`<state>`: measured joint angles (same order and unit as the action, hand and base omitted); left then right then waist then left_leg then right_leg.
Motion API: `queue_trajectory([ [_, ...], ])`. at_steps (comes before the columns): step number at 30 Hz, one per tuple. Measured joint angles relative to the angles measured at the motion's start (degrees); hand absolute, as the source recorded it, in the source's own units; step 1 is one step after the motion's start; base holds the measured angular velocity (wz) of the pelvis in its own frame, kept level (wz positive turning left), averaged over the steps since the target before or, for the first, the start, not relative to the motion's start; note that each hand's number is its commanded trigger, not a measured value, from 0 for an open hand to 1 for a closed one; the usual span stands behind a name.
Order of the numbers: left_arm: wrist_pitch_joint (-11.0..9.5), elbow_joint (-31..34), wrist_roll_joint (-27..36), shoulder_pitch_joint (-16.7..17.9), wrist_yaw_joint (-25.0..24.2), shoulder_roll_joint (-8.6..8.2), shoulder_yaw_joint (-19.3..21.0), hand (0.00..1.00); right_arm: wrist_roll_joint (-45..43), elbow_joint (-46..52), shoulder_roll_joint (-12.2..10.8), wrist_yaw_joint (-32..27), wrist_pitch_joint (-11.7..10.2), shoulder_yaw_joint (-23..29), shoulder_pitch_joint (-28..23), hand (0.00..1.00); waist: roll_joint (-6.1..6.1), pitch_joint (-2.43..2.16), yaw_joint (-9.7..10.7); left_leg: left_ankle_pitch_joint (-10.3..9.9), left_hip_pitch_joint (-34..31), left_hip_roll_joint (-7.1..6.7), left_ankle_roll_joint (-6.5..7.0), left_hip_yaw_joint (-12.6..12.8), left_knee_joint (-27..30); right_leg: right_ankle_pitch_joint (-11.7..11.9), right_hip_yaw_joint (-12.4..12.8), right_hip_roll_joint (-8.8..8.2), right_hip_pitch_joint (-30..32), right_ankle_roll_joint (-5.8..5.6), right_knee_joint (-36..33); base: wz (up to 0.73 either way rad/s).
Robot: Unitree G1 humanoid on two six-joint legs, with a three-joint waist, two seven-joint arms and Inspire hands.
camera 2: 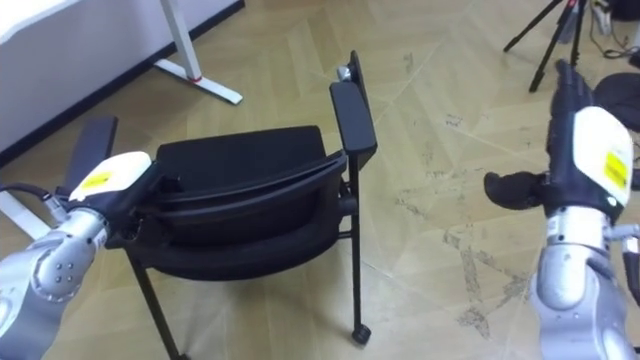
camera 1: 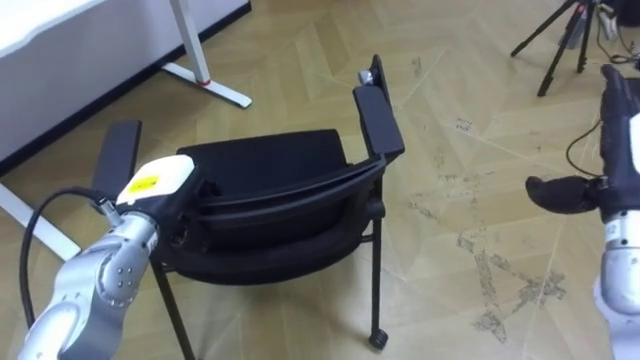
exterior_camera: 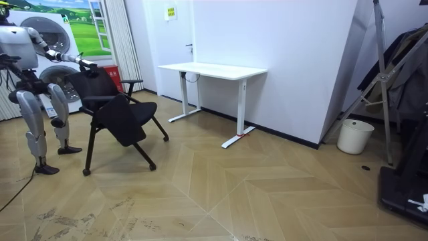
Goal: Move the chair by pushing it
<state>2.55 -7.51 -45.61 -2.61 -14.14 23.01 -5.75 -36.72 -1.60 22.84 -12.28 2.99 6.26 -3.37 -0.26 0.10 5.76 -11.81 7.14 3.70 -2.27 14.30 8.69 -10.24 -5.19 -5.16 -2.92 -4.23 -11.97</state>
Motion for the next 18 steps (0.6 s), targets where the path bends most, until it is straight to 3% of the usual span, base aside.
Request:
queue_trajectory([
  [6,-2.57,-0.92,0.23,-1.0,0.04,0.37,-0.12,1.0,-2.36,0.09,3.33,4.3,-2.48,-2.81,0.09,0.0,-0.42,0.24,-1.17,0.0,0.38,0.13,0.0,-0.19,-0.01,0.08,-0.24,0.08,-0.32,0.12,0.18,0.01],
  [8,-3.32,-0.98,0.66,-1.63,0.32,1.43,-0.96,1.0,-2.17,0.49,4.79,6.24,-3.38,-3.6,0.12,0.0,-0.74,0.44,-1.36,0.0,0.27,0.25,0.0,-0.41,-0.01,0.1,-0.79,0.11,-0.45,0.16,0.22,0.08],
  [9,-3.85,-1.04,1.28,-1.75,0.76,2.31,-1.33,1.0,-2.0,0.53,5.09,7.13,-3.77,-4.07,0.42,0.0,-1.26,0.77,-1.37,0.0,0.28,0.36,0.0,-0.41,0.0,0.13,-0.93,0.19,-0.48,0.2,0.25,0.05],
  [12,-5.01,-1.09,2.19,-1.94,1.25,3.6,-1.34,1.0,-1.98,0.54,6.43,9.42,-4.68,-5.65,1.64,0.0,-1.43,0.87,-1.53,0.02,0.21,0.49,-0.03,-0.41,0.0,0.18,-1.12,0.29,-0.48,0.28,0.31,0.0],
  [18,-6.93,-2.92,2.87,-2.49,2.47,4.17,-1.43,1.0,-6.33,2.47,8.99,14.0,-5.41,-8.11,4.39,0.0,-1.32,0.64,-1.55,0.05,-0.55,0.51,-0.09,-0.5,0.17,0.25,-1.14,0.3,-0.04,0.39,0.23,0.0],
])
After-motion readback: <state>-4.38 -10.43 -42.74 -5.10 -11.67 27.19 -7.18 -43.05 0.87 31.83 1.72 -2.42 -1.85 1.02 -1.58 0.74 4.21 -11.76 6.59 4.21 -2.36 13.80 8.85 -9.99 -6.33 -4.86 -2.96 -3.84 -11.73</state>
